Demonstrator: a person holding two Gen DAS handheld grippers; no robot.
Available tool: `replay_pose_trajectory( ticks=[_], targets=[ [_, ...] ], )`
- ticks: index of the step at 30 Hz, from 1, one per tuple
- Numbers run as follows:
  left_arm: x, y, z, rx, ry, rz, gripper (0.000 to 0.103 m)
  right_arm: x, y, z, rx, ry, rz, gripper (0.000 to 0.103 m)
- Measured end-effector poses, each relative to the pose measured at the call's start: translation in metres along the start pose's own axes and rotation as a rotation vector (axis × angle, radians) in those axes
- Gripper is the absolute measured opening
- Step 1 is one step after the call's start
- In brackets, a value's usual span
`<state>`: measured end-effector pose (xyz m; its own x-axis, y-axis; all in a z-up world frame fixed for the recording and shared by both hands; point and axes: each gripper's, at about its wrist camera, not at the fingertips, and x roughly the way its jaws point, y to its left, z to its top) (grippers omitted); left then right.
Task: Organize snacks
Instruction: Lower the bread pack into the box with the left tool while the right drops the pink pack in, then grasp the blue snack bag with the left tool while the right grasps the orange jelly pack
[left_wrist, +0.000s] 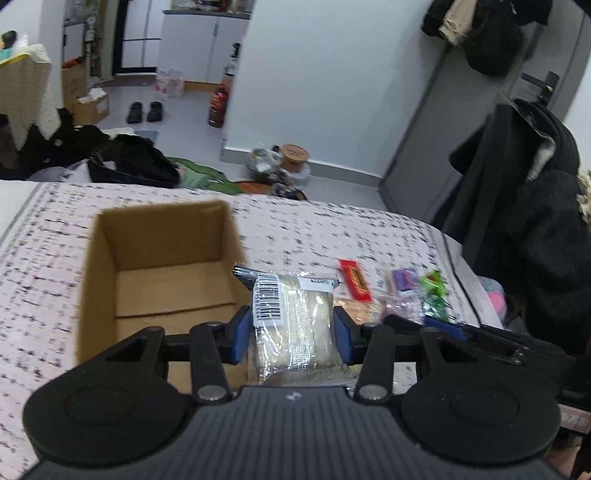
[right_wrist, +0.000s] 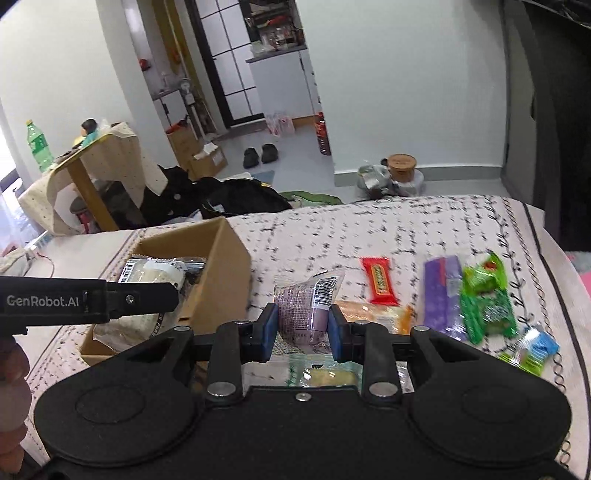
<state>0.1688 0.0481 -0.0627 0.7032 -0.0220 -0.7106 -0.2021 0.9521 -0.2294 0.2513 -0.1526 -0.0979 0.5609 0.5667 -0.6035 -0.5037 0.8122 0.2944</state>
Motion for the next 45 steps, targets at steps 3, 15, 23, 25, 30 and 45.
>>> replay_pose_trajectory(
  ticks=[3, 15, 23, 25, 30, 45],
  targets=[
    [-0.004, 0.014, 0.004, -0.01, -0.01, 0.036, 0.045, 0.002, 0.009, 0.004, -0.014, -0.007, 0.023, 0.028],
    [-0.01, 0.066, 0.013, -0.063, -0.019, 0.153, 0.046, 0.017, 0.04, 0.028, -0.096, -0.028, 0.095, 0.028],
    [-0.016, 0.077, 0.016, -0.077, -0.02, 0.17, 0.048, 0.027, 0.06, 0.032, -0.124, -0.009, 0.149, 0.028],
    [-0.018, 0.078, 0.016, -0.08, -0.017, 0.176, 0.049, 0.027, 0.064, 0.032, -0.13, -0.006, 0.165, 0.028],
    [-0.023, 0.084, 0.015, -0.093, -0.022, 0.199, 0.054, 0.03, 0.073, 0.034, -0.14, 0.007, 0.213, 0.031],
    [-0.03, 0.075, 0.005, -0.119, -0.016, 0.202, 0.082, 0.004, 0.033, 0.03, -0.058, -0.017, 0.107, 0.088]
  ],
)
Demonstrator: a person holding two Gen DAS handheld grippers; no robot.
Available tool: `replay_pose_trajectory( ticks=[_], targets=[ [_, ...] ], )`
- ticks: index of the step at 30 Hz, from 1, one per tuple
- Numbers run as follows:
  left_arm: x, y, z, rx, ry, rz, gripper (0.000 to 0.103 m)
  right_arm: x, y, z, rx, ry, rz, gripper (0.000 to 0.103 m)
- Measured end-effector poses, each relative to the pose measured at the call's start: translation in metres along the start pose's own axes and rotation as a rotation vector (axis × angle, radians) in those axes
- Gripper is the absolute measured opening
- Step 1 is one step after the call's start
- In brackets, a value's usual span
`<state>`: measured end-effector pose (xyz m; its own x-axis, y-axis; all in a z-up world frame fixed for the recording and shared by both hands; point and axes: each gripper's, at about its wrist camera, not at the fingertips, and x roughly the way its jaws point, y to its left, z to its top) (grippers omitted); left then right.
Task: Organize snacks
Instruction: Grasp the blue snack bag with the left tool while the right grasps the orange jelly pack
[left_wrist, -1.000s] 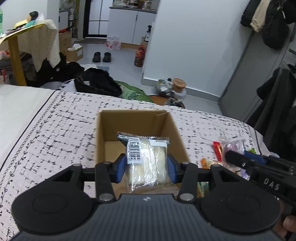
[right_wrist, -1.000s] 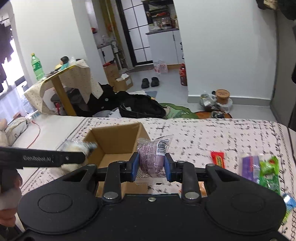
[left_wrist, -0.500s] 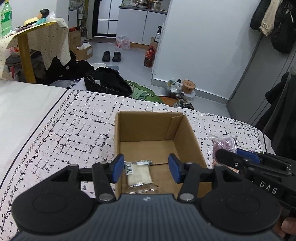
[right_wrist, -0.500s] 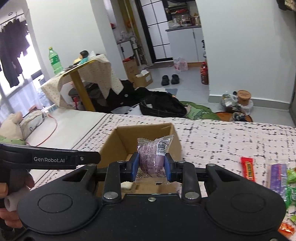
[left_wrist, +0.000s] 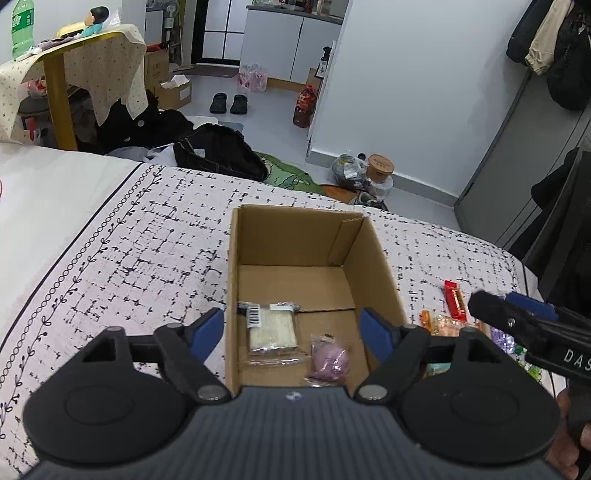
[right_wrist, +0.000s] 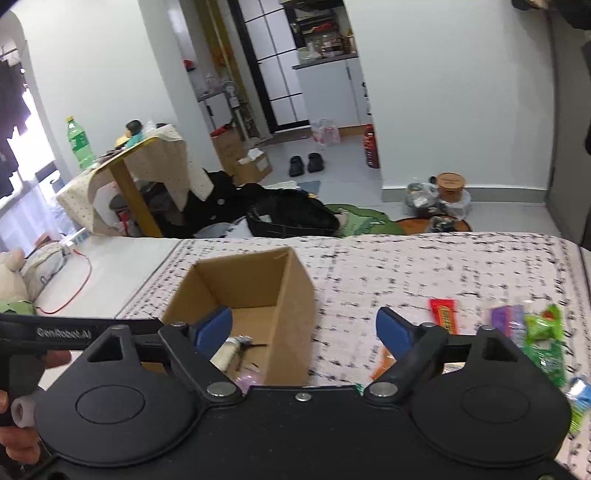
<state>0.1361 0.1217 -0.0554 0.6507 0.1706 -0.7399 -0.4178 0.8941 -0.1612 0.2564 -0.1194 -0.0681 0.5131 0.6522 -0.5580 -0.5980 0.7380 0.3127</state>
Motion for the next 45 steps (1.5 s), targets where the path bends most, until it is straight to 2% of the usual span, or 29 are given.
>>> replay_pose_trajectory(
  ticks=[3, 6, 15, 18, 26, 34, 45],
  targets=[
    [-0.004, -0.007, -0.003, 0.006, -0.027, -0.003, 0.096, -0.007, -0.004, -0.005, -0.007, -0.002, -0.023, 0.094],
    [-0.006, -0.015, -0.007, 0.012, -0.046, -0.009, 0.103, -0.014, -0.01, -0.011, -0.006, -0.011, -0.042, 0.098],
    [-0.002, -0.039, -0.025, 0.036, -0.029, -0.081, 0.103, -0.033, -0.023, -0.027, -0.016, -0.028, -0.071, 0.103],
    [-0.002, -0.05, -0.029, 0.052, -0.03, -0.103, 0.103, -0.037, -0.027, -0.032, -0.025, -0.029, -0.111, 0.103],
    [0.003, -0.075, -0.039, 0.085, -0.015, -0.158, 0.103, -0.051, -0.047, -0.042, 0.03, -0.021, -0.166, 0.103],
    [0.014, -0.098, -0.049, 0.087, 0.068, -0.198, 0.103, -0.064, -0.072, -0.052, 0.087, -0.01, -0.211, 0.103],
    [0.03, -0.125, -0.063, 0.101, 0.114, -0.23, 0.102, -0.075, -0.106, -0.066, 0.156, 0.005, -0.275, 0.101]
  ],
)
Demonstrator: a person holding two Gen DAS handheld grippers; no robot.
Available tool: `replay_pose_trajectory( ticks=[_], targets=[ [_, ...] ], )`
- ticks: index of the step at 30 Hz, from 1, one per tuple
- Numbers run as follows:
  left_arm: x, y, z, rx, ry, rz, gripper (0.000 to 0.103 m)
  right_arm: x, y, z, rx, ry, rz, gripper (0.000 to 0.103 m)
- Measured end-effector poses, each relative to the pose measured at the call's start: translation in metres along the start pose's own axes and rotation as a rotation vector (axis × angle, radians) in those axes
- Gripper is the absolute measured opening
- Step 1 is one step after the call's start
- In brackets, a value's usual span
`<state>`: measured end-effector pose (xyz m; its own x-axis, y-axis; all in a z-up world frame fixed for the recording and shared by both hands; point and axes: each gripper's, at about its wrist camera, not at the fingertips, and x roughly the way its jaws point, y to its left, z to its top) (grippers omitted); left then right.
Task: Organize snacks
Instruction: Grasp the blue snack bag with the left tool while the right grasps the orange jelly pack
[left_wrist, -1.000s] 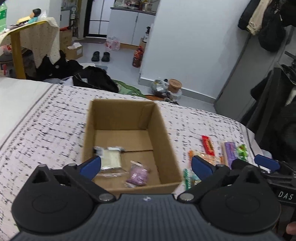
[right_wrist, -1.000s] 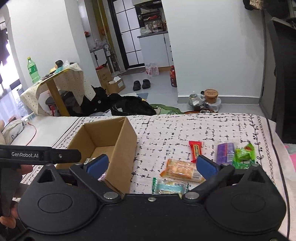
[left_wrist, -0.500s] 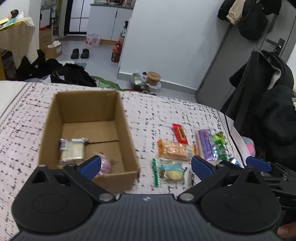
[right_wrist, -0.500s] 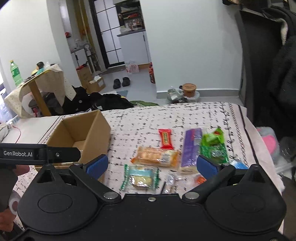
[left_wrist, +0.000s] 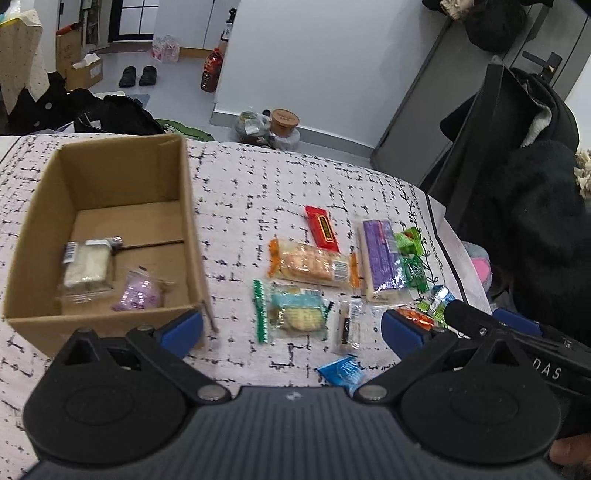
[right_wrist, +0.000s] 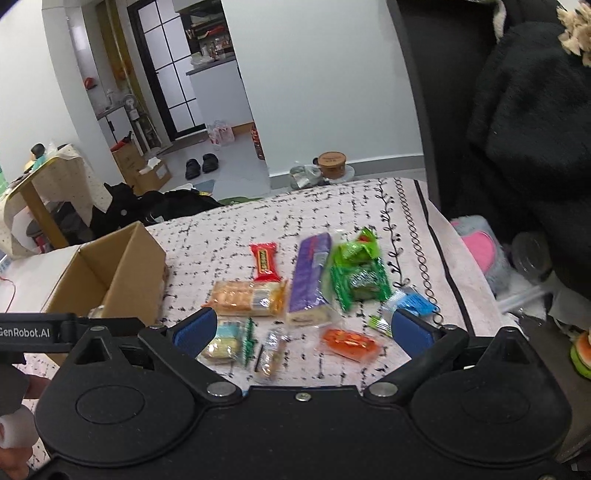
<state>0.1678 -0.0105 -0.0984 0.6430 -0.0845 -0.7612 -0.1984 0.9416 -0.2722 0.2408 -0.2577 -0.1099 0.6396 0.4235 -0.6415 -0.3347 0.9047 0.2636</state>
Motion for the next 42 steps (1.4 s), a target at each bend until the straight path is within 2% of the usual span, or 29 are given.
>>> replay_pose_trajectory(
  ticks=[4, 10, 15, 21, 25, 30, 35, 38, 42],
  targets=[
    [0.011, -0.005, -0.003, -0.023, 0.032, -0.026, 0.1, 0.0, -0.008, -0.002, 0.002, 0.001, -0.008, 0.099],
    [0.029, -0.018, -0.013, -0.016, 0.063, -0.042, 0.091, 0.004, -0.02, -0.004, 0.013, 0.016, -0.026, 0.094],
    [0.047, -0.025, -0.021, -0.019, 0.105, -0.048, 0.074, 0.007, -0.027, -0.007, 0.008, 0.03, -0.047, 0.091],
    [0.066, -0.031, -0.029, -0.045, 0.138, -0.045, 0.062, 0.015, -0.039, -0.011, 0.012, 0.068, -0.057, 0.077],
    [0.077, -0.034, -0.033, -0.057, 0.164, -0.049, 0.055, 0.021, -0.044, -0.013, 0.017, 0.073, -0.037, 0.062],
    [0.09, -0.035, -0.039, -0.09, 0.187, -0.042, 0.049, 0.029, -0.041, -0.013, 0.003, 0.087, -0.003, 0.049],
    [0.103, -0.035, -0.048, -0.13, 0.234, -0.043, 0.043, 0.032, -0.042, -0.014, 0.021, 0.097, 0.013, 0.048],
    [0.102, -0.036, -0.05, -0.123, 0.221, -0.033, 0.041, 0.032, -0.042, -0.016, 0.02, 0.106, 0.015, 0.048],
    [0.106, -0.037, -0.05, -0.099, 0.223, -0.005, 0.029, 0.036, -0.04, -0.018, 0.008, 0.117, 0.019, 0.048]
  ],
)
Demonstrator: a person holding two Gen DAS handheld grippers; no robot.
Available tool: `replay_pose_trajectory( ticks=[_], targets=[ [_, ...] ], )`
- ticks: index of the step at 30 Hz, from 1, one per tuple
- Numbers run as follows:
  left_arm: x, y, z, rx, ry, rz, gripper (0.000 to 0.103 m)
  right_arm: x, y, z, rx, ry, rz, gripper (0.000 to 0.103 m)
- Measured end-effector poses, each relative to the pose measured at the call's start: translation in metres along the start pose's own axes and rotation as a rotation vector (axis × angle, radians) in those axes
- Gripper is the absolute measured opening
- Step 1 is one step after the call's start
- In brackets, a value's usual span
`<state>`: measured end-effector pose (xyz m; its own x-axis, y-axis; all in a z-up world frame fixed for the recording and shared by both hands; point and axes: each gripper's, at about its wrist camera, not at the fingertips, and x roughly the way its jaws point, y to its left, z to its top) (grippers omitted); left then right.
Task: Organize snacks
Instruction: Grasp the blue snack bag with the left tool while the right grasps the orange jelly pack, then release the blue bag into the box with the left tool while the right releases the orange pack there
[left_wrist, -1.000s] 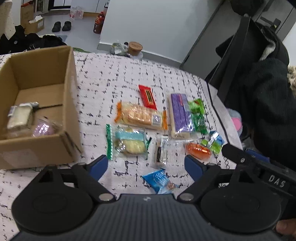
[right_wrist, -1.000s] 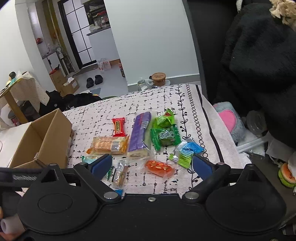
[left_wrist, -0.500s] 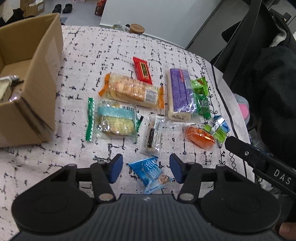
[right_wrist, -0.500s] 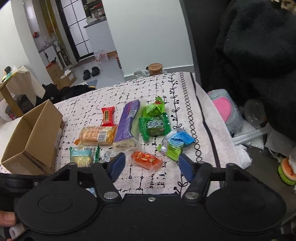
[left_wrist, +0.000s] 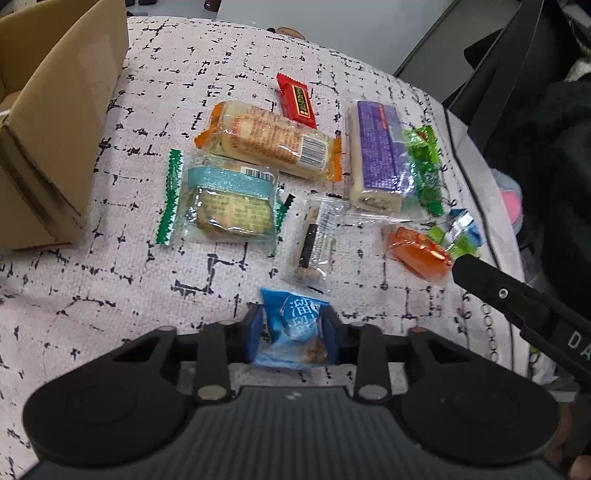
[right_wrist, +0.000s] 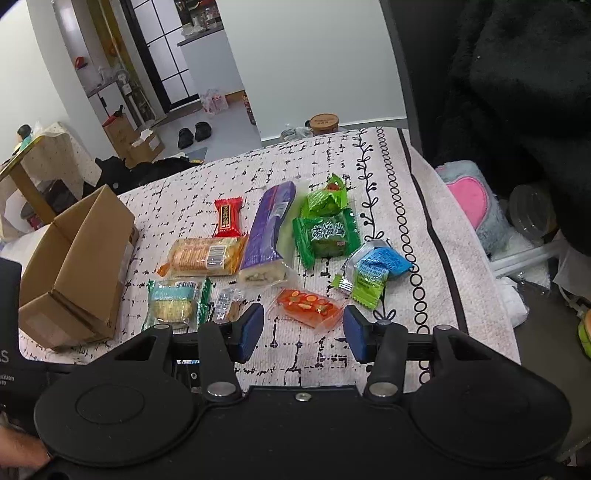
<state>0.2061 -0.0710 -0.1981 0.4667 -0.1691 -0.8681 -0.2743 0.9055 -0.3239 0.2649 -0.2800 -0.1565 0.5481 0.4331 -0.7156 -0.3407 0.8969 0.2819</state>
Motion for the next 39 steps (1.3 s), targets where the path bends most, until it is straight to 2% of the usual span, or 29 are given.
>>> replay_pose_trajectory(
  ticks=[4, 17, 23, 26, 28, 39],
  targets=[
    [-0.002, 0.004, 0.004, -0.014, 0.011, -0.015, 0.026, 0.007, 0.005, 0.0, -0.034, 0.0, 0.002, 0.047],
    [-0.026, 0.016, 0.013, -0.019, -0.067, -0.01, 0.026, 0.025, 0.007, 0.016, -0.062, -0.043, 0.012, 0.046],
    [-0.032, 0.022, 0.015, -0.026, -0.083, 0.001, 0.026, 0.044, 0.011, 0.008, -0.084, 0.008, -0.022, 0.045],
    [-0.034, 0.026, 0.016, -0.033, -0.089, 0.008, 0.026, 0.049, 0.013, -0.001, -0.069, 0.064, -0.019, 0.026],
    [-0.036, 0.028, 0.016, -0.038, -0.092, 0.01, 0.026, 0.047, 0.018, -0.004, -0.075, 0.07, -0.023, 0.021],
    [-0.058, 0.033, 0.018, -0.041, -0.135, -0.001, 0.026, 0.026, 0.036, -0.003, -0.046, 0.046, 0.027, 0.019]
  ],
)
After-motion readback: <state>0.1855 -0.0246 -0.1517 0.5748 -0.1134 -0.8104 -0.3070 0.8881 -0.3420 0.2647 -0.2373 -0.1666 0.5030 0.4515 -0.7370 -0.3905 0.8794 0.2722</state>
